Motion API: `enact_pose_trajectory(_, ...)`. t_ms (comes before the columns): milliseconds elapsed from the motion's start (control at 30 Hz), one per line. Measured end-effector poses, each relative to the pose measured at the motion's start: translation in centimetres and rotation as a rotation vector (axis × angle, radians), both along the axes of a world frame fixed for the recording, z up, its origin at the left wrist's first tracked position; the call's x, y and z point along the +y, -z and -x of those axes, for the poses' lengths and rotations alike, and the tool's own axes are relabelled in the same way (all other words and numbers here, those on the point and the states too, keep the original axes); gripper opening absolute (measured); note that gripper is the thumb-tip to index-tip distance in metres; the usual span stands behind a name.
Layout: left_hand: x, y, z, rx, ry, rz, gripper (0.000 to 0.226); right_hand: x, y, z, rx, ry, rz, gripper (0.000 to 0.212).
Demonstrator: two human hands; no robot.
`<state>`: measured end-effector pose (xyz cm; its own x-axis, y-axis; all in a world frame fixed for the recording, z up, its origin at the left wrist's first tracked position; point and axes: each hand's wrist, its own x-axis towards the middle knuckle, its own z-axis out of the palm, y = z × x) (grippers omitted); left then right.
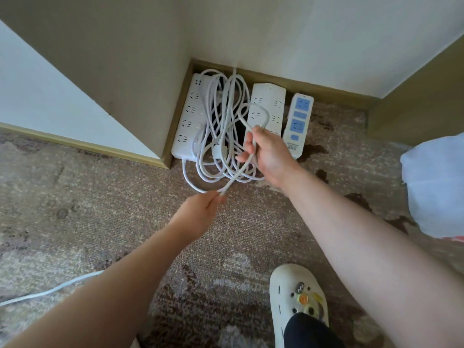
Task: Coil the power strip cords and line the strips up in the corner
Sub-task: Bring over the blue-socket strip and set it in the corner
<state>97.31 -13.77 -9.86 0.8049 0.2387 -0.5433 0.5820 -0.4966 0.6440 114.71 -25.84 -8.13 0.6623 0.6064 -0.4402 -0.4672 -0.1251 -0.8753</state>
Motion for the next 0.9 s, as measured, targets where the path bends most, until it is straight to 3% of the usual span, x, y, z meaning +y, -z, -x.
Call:
enact_pose_trajectory(100,2.0,1.4,4.1,0.067,0.071,-0.069,0.020,-0.6,-0.9,-2.7,-0.001,0.120,-0.002,0.033)
enact_pose_trajectory(233,2.6,1.2,4.4,0.061,0.014,-0.066,0.022,-0.9,-0.7,-3.9,-0.142,0.192,0.126,0.033)
enact_pose_trajectory(400,0.1,-0.8,-1.0,-0.016,0.270,-0.258,0.030,-0.6,-0.4,-1.9,-0.433,-0.003,0.267,0.036)
enact_pose_trajectory(500,-1.0,-1.1,-2.2,-0.021,0.378,-0.221,0.031,-0.7,-0.1,-1.0,-0.578,-0.060,0.342,0.038)
enact_pose_trajectory(633,1.1,0.1,2.0,0.073,0.351,-0.081,0.027,-1.9,-0.2,-2.6,-0.722,-0.021,0.395,0.037)
enact_pose_trajectory(800,7.6,0.4,6.8,0.192,0.310,-0.303,0.021,-4.0,0.8,-4.3,-0.894,-0.023,0.499,0.032)
enact_pose_trajectory(900,10.3,-0.7,7.2,0.344,0.254,-0.374,0.024,-4.6,1.4,-4.1,-0.873,-0.003,0.522,0.036)
